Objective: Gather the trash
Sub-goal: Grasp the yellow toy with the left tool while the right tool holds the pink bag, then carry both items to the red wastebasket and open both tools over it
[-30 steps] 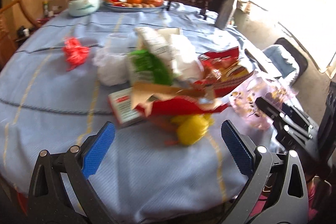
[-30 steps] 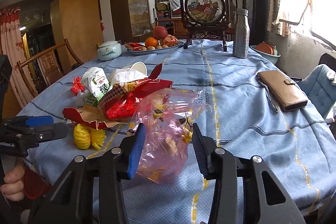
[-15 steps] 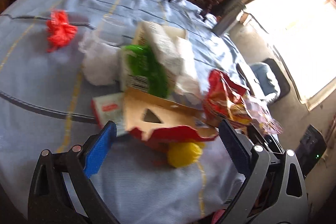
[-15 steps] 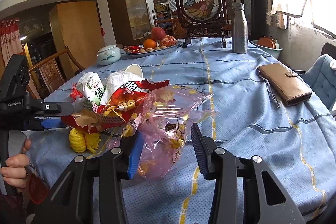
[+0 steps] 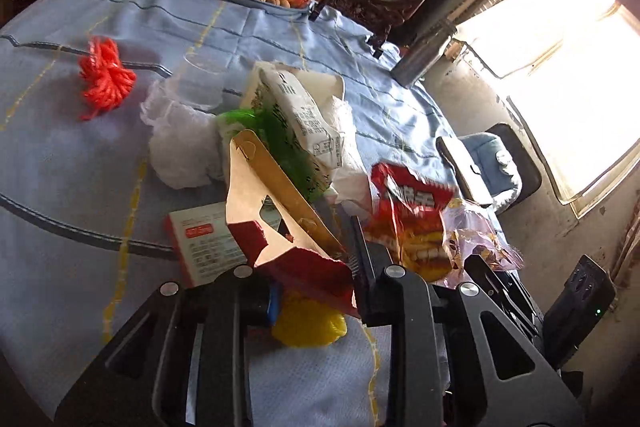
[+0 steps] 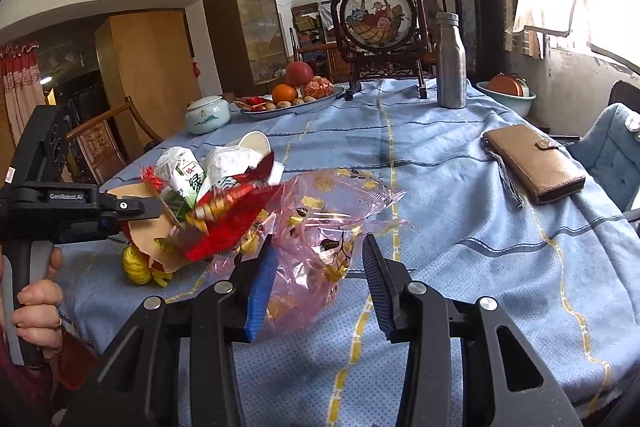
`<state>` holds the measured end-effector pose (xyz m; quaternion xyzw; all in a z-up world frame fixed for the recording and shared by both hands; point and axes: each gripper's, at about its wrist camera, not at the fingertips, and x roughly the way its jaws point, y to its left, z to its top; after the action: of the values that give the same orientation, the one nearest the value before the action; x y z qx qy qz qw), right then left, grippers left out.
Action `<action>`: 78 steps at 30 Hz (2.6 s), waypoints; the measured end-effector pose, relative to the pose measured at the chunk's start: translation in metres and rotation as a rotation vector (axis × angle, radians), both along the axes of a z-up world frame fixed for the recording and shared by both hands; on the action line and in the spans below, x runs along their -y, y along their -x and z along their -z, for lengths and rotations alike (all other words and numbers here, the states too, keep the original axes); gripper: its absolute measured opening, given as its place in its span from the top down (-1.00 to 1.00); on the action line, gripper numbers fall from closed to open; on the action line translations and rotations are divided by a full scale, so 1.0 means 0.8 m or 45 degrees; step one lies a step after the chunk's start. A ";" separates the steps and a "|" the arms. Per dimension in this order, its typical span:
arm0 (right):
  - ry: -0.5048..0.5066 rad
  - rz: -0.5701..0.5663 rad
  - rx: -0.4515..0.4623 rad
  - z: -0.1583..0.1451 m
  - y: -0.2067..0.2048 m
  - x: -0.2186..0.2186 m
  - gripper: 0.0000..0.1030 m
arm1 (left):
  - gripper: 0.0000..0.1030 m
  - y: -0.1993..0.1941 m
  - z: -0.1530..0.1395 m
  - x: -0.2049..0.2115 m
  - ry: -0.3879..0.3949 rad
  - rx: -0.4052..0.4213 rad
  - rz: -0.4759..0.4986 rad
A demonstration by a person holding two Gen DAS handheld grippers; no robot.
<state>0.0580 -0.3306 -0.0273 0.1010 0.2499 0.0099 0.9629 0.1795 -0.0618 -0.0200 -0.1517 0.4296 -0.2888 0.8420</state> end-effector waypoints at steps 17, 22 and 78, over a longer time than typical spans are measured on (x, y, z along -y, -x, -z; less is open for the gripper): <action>0.019 -0.058 0.019 -0.013 0.001 -0.025 0.17 | -0.35 0.037 -0.017 -0.137 0.029 0.051 -0.301; 0.028 -0.073 0.019 -0.014 0.000 -0.034 0.17 | -0.35 0.044 -0.028 -0.107 -0.016 0.080 -0.204; -0.179 -0.846 0.114 -0.084 -0.023 -0.245 0.50 | 0.25 0.215 0.076 -0.362 -0.233 -0.185 -0.982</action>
<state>0.0761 -0.1346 0.0400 0.0798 0.2255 0.3445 0.9078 0.0072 0.2277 -0.0808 -0.2460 0.4235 0.0992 0.8662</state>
